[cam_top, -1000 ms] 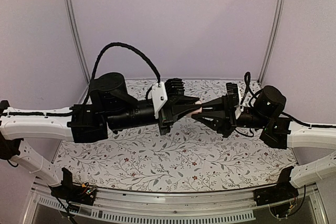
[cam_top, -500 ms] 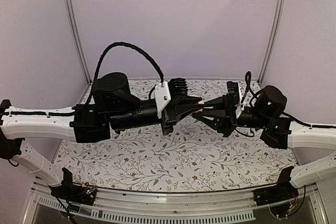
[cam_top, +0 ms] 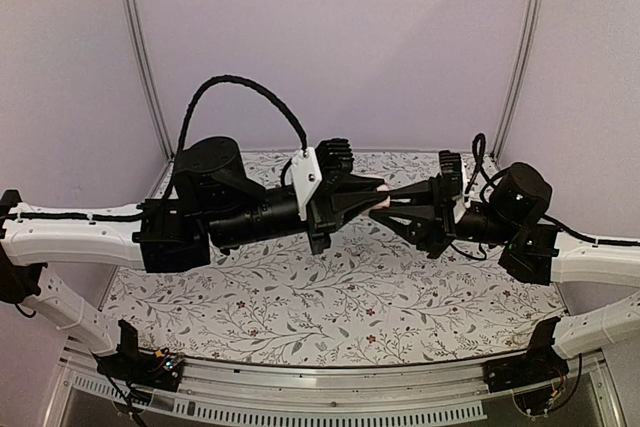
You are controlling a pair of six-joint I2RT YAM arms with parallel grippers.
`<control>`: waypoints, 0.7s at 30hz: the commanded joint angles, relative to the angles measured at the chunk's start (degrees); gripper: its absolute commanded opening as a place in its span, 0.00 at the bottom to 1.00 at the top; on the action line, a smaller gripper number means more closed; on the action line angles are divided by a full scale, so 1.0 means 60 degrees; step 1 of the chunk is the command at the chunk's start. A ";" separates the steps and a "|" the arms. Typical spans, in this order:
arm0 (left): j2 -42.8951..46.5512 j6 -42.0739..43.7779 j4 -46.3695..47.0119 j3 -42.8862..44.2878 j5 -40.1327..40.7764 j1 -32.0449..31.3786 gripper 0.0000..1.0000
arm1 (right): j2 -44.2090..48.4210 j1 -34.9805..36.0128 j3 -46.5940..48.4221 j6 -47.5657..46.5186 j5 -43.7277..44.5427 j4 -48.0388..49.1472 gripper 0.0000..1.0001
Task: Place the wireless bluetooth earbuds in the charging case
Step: Insert the right earbud into the right side groove of the charging case.
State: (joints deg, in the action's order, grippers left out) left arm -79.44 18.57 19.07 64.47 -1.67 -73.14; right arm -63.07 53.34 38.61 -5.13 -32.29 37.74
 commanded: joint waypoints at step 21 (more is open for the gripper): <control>-0.0571 -0.0747 0.0534 0.0034 0.0249 -0.0209 0.04 | -0.0059 0.0162 0.0229 0.0273 0.0960 0.1079 0.00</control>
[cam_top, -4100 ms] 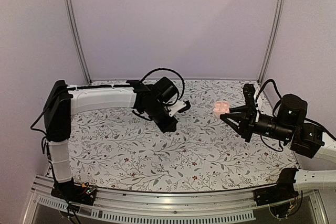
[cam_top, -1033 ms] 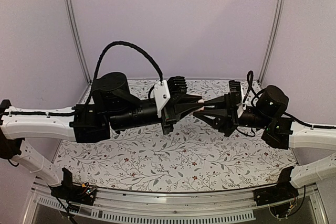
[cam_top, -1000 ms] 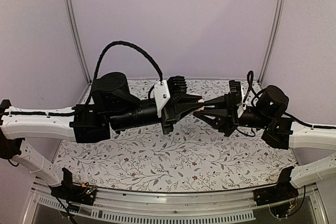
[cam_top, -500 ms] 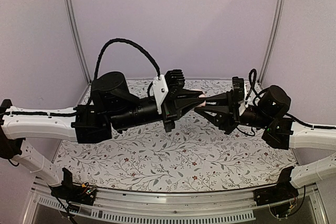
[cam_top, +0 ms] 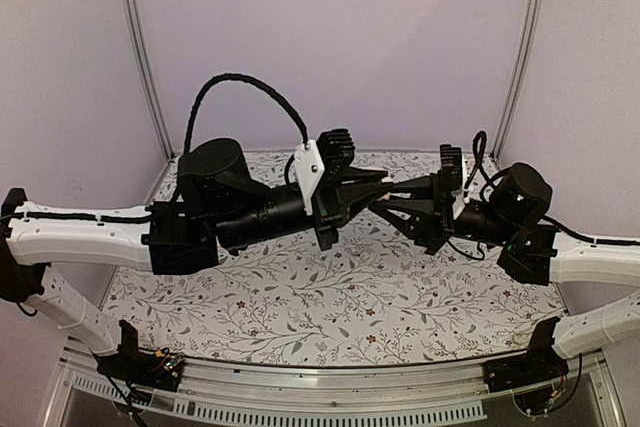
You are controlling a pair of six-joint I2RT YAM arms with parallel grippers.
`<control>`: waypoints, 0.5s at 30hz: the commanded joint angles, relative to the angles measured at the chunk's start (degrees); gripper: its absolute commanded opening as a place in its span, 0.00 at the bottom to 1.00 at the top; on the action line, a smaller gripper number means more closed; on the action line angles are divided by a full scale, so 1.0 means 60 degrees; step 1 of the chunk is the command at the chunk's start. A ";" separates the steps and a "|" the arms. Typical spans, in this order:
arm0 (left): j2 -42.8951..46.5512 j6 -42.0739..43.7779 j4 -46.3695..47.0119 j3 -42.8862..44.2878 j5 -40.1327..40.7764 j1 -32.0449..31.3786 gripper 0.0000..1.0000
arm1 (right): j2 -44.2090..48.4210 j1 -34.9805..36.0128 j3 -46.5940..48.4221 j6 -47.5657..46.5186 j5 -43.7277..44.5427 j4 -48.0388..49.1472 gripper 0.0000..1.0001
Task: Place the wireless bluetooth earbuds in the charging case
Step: Insert the right earbud into the right side groove of the charging case.
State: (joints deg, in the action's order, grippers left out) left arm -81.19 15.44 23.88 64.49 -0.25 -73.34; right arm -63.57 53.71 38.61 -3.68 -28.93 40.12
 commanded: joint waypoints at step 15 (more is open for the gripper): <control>-0.0141 -0.0550 -0.0431 -0.0245 0.0448 -0.0169 0.05 | 0.0401 0.0144 -0.0003 -0.0030 0.0447 0.1269 0.00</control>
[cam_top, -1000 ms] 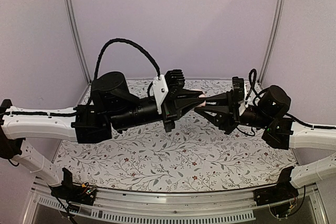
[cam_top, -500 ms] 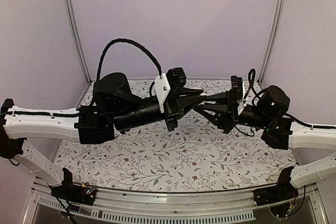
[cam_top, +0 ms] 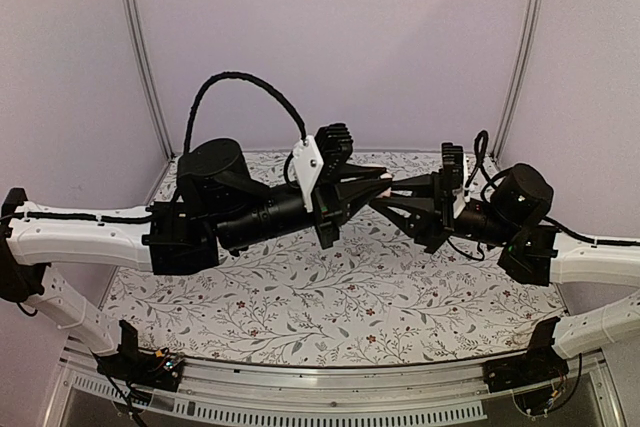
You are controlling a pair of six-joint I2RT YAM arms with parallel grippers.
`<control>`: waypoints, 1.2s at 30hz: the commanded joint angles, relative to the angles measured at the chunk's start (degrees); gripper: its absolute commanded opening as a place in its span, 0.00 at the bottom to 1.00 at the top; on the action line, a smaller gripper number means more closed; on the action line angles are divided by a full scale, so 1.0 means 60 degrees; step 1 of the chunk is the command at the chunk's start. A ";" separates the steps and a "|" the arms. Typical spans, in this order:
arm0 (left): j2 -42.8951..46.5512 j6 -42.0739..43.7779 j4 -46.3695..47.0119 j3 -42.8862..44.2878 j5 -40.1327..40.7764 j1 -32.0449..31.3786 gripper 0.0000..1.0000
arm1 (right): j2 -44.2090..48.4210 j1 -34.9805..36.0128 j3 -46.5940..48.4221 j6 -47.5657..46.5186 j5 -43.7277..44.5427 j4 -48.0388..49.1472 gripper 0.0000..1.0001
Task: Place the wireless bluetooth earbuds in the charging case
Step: Insert the right earbud into the right side groove of the charging case.
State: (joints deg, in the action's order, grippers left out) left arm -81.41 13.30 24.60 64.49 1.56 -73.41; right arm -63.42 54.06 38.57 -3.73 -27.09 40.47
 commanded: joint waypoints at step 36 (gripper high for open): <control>0.0129 -0.0167 -0.1106 -0.0164 0.0259 -0.0178 0.01 | 0.0782 0.0239 -0.0312 -0.2113 0.1042 0.0562 0.00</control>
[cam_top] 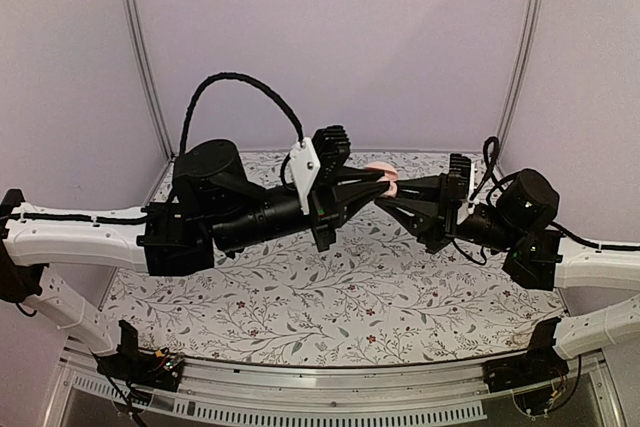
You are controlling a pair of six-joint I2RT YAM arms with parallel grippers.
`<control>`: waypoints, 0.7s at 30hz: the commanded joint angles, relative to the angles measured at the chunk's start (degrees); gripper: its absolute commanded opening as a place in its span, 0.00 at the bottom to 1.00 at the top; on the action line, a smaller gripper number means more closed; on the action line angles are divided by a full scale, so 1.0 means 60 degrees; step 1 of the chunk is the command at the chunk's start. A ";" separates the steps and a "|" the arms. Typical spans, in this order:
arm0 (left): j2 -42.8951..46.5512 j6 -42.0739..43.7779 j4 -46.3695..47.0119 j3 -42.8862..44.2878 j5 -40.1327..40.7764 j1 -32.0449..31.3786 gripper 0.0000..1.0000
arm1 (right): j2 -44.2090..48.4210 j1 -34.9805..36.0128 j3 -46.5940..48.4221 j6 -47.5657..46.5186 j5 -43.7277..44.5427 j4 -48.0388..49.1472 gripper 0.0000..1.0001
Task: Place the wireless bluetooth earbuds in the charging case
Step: Insert the right earbud into the right side groove of the charging case.
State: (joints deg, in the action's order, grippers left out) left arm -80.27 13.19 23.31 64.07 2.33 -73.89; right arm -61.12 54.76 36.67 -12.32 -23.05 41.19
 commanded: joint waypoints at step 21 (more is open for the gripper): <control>0.0165 0.0572 -0.0919 -0.0113 0.0556 -0.0091 0.00 | 0.0284 0.0335 -0.0295 -0.1738 0.1007 0.0327 0.00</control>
State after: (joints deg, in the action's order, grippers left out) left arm -80.23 15.31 20.67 64.10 3.84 -73.89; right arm -60.60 56.23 35.11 -21.71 -18.06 40.29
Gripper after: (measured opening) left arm 0.075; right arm 0.178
